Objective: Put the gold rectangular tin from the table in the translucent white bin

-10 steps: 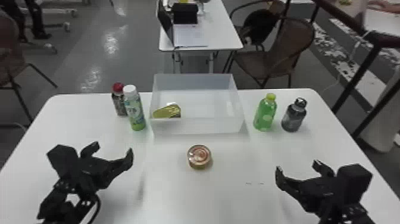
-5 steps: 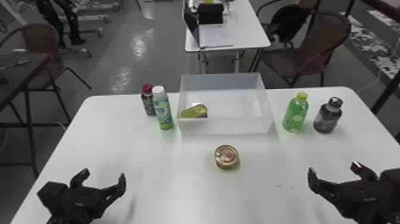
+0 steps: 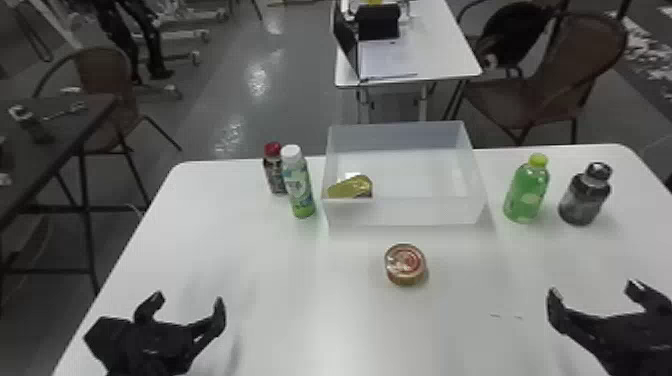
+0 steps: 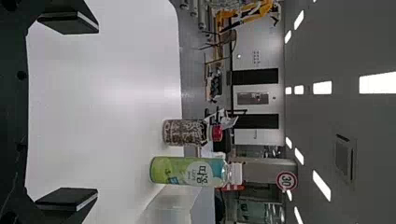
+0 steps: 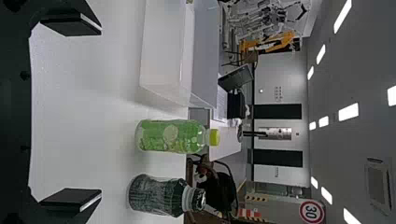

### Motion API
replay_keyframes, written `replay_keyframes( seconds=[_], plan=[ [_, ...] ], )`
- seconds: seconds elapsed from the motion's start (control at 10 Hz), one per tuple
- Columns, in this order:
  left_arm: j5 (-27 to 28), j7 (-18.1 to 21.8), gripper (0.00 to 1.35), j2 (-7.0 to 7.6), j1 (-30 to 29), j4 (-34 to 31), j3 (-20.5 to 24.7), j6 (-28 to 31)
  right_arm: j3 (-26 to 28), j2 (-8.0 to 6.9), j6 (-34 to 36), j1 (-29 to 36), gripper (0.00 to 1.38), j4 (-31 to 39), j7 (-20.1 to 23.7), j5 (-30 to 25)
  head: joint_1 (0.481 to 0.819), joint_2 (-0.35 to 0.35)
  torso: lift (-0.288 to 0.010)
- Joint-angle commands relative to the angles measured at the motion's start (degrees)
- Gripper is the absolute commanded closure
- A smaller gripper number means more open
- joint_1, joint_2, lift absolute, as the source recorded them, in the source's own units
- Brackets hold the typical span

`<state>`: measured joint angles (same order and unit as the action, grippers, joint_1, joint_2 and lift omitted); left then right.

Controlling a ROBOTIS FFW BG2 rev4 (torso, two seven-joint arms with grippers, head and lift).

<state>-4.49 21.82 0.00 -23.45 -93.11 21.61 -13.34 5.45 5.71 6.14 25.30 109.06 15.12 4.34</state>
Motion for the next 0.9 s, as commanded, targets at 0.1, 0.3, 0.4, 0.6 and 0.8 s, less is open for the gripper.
replay_keyframes(
  seconds=[0.1, 0.3, 0.4, 0.6, 0.8],
  plan=[
    [-1.4, -0.4, 0.08, -0.15, -0.4, 0.0, -0.6, 0.1, 0.0, -0.09, -0.7, 0.3, 0.07, 0.0, 0.0, -0.5, 0.695, 0.162, -0.088],
    [-2.2, -1.0, 0.08, -0.15, -0.5, 0.0, -1.2, 0.3, 0.0, -0.17, -1.0, 0.5, 0.07, 0.1, 0.0, -0.6, 0.695, 0.160, -0.088],
    [-2.3, -1.0, 0.09, -0.15, -0.1, 0.2, -1.6, 0.6, 0.0, -0.17, -1.2, 0.4, 0.07, 0.0, 0.0, -0.6, 0.695, 0.159, -0.088],
    [-3.4, -2.0, 0.09, -0.15, 0.3, 0.4, -3.2, 0.6, 0.0, -0.17, -1.2, 0.3, 0.07, -0.2, 0.0, -0.2, 0.695, 0.151, -0.088],
    [-4.2, -2.8, 0.09, -0.15, 0.3, 0.6, -4.4, 0.5, 0.0, -0.26, -1.3, 0.2, 0.07, -0.3, 0.0, 0.1, 0.695, 0.137, -0.088]
  ],
)
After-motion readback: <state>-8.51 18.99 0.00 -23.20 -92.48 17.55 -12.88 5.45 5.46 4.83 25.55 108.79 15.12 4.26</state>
